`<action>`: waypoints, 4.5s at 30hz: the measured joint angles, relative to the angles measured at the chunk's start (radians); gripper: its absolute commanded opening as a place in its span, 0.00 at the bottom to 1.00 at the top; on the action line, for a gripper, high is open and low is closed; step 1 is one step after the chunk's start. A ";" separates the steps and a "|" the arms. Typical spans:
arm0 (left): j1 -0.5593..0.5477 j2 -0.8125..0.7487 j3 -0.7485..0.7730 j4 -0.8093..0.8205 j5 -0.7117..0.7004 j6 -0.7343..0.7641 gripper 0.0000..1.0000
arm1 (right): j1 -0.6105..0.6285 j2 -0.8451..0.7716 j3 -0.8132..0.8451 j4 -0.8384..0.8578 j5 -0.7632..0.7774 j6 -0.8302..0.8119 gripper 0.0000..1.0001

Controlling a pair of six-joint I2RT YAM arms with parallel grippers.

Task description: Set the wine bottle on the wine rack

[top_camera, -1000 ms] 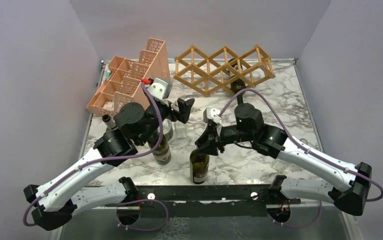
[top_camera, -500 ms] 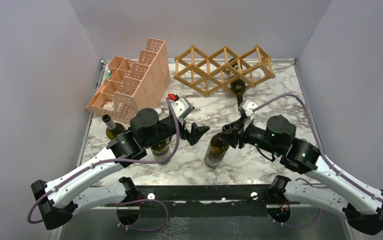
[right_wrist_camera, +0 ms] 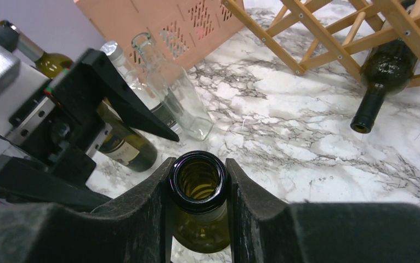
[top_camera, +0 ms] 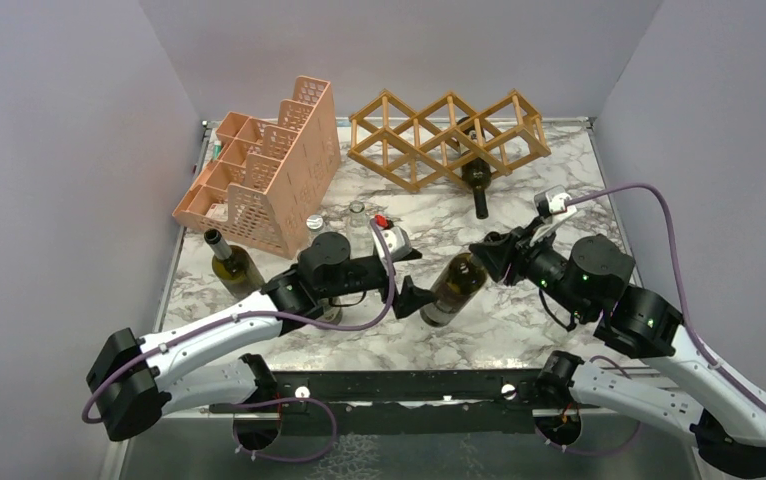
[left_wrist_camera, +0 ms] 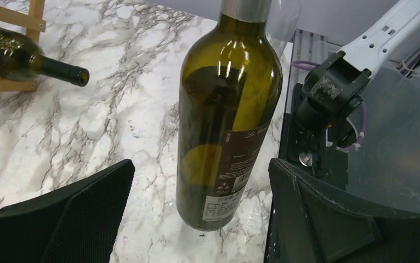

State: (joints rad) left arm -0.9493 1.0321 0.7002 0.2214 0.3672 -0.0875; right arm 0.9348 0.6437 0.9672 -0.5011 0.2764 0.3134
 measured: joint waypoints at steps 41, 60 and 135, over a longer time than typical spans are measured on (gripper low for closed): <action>-0.076 0.199 0.010 0.301 -0.046 0.283 0.00 | -0.004 0.043 0.323 -0.030 -0.270 -0.011 0.83; -0.071 0.266 0.148 0.247 -0.175 1.243 0.00 | -0.004 0.157 0.517 -0.494 -0.112 0.089 0.75; -0.068 0.240 0.311 0.111 -0.379 1.004 0.94 | 0.004 0.175 0.171 -0.469 0.165 0.146 0.01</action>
State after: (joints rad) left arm -1.0168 1.2716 1.0107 0.3328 -0.0120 0.9165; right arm 0.9386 0.8185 1.1385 -0.9699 0.4416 0.4591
